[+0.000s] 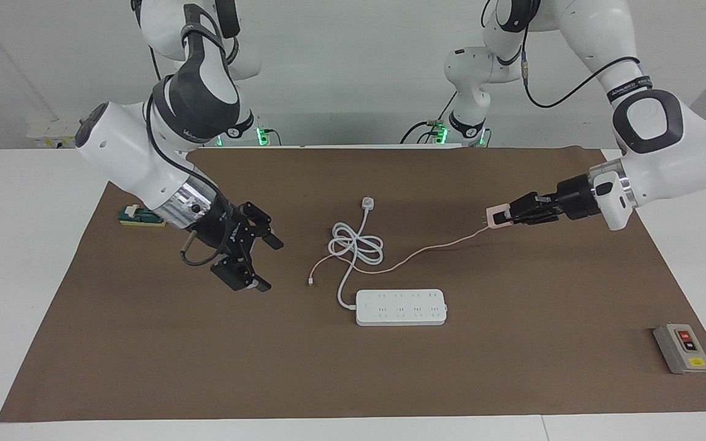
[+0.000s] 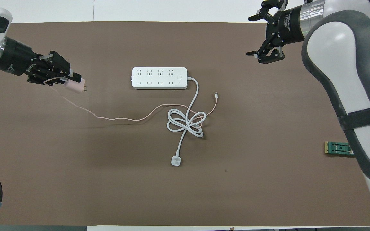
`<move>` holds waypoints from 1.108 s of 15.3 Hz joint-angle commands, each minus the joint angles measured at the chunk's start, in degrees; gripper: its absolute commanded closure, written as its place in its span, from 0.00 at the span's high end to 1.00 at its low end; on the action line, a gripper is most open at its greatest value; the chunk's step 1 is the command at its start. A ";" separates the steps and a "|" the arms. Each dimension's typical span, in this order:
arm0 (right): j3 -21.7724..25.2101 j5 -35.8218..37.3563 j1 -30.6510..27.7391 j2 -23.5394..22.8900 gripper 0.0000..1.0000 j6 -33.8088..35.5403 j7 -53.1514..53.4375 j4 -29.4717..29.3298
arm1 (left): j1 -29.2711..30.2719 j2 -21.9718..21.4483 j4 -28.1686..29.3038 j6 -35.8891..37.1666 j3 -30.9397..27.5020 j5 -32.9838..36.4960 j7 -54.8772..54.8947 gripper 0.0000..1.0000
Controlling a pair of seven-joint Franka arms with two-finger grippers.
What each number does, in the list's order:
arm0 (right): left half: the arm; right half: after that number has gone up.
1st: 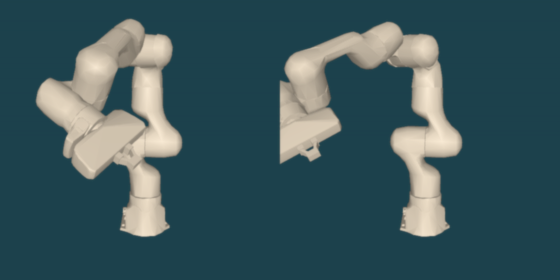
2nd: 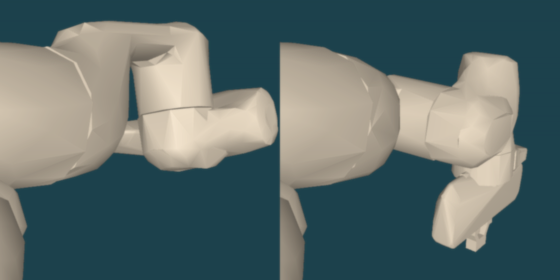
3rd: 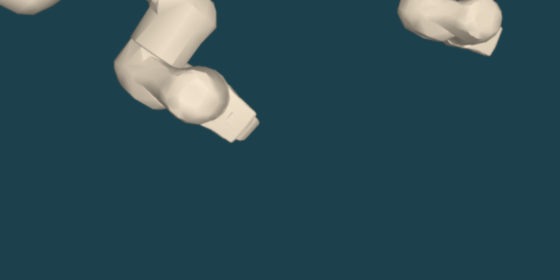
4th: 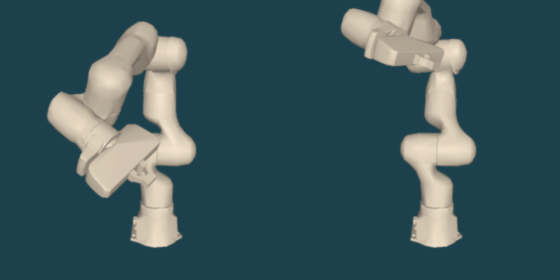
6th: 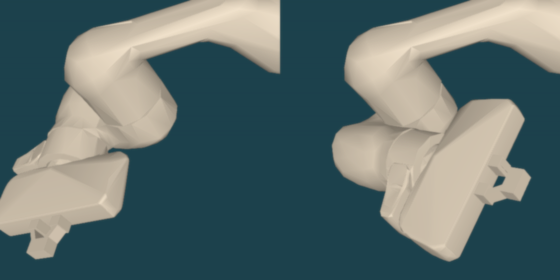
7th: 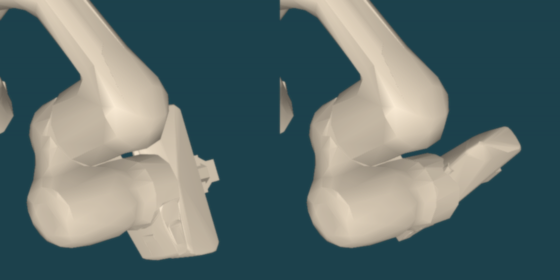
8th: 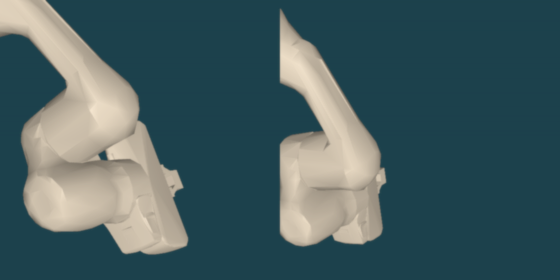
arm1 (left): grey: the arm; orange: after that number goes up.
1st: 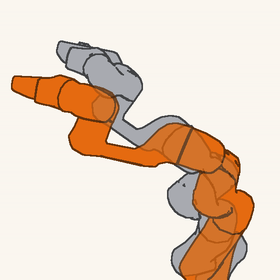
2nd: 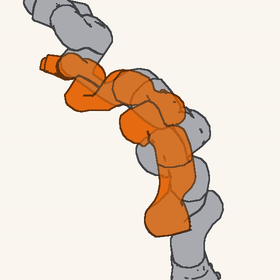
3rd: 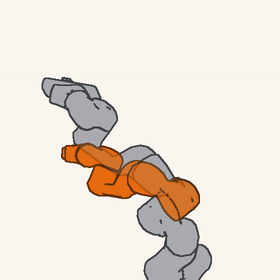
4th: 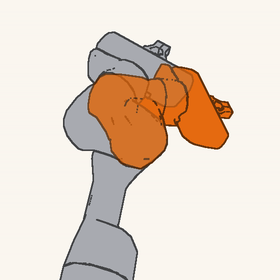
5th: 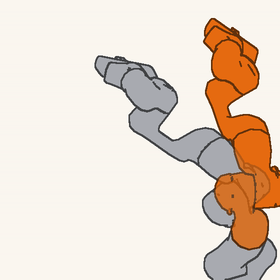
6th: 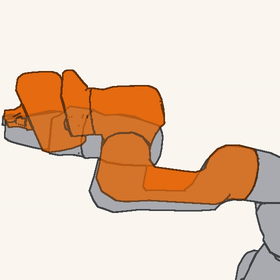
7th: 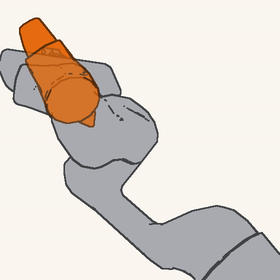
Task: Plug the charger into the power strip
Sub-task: 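Open the right gripper and withdraw it while the left gripper pulls back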
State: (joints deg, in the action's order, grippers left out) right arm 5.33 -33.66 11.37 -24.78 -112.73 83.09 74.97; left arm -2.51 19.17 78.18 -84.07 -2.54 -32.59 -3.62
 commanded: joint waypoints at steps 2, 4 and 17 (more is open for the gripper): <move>-0.32 6.75 -2.31 1.66 1.00 5.48 -17.99 0.88 | -3.98 1.04 -2.94 1.10 -0.80 11.46 -1.92 0.00; -0.32 10.18 -2.93 2.19 1.00 8.21 -27.93 0.97 | -4.95 0.95 -3.30 1.19 -0.72 14.13 -3.14 0.00; -0.67 32.08 -5.83 17.03 1.00 21.57 -83.17 6.41 | -5.30 -0.63 -4.44 -2.24 -0.98 22.66 -18.61 0.00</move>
State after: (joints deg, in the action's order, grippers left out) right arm 5.39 -2.63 6.85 -13.52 -91.89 4.24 76.24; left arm -7.10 18.75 73.85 -86.43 -3.33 -11.69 -18.16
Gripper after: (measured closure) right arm 0.000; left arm 0.705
